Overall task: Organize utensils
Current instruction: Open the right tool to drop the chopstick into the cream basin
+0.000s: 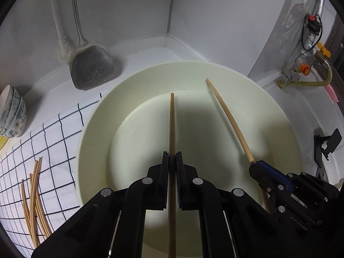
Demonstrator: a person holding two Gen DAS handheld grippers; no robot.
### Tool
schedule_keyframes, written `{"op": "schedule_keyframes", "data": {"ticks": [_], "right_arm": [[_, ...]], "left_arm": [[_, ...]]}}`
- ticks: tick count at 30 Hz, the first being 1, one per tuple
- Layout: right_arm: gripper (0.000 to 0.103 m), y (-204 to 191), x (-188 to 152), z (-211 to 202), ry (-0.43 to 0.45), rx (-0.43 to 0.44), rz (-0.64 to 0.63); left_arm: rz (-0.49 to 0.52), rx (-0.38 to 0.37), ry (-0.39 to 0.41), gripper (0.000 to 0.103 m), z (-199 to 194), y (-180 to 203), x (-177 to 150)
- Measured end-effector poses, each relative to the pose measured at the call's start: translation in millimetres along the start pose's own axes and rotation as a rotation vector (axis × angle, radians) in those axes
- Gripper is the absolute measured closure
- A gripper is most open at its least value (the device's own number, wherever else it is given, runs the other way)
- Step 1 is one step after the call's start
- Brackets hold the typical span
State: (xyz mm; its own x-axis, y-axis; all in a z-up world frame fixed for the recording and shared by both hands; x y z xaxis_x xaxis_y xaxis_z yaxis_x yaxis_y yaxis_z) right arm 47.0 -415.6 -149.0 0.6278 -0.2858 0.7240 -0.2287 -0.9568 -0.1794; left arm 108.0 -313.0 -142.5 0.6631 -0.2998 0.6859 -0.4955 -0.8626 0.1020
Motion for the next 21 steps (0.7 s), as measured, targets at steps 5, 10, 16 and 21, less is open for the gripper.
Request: {"op": "schedule_keyframes", "data": {"ticks": [5, 10, 16, 21], "right_arm": [[0.097, 2.9, -1.9, 9.4, -0.045, -0.006, 0.015], [0.097, 3.1, -3.3, 10.9, -0.049, -0.009, 0.010], [0.088, 10.0, 2.1, 7.5, -0.028, -0.040, 0.019], [0.088, 10.8, 4.5, 0.0, -0.008, -0.045, 0.012]], "left_arm": [[-0.009, 0.012, -0.026, 0.096, 10.7, -3.3, -1.3], [-0.015, 0.011, -0.024, 0.095, 12.1, -4.4, -2.4], [-0.029, 0.040, -0.012, 0.056, 6.8, -10.2, 1.3], [-0.041, 0.056, 0.019, 0.047, -4.3, -16.8, 6.7]]}}
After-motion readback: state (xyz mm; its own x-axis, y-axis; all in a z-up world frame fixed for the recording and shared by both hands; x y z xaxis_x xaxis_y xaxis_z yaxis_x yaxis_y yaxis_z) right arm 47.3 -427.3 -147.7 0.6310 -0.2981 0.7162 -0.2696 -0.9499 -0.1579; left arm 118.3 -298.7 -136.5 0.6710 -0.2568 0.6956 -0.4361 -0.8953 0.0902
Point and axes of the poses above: each gripper's, at about its wrist camera, not at the fingertips, and z roughly the way its jaws point, y to its right, x to its top, the point moved 5 cm from there along z, roughly the way its jaws point, and after that the axes turned 14 degrees about y, right-handed, at the moved point
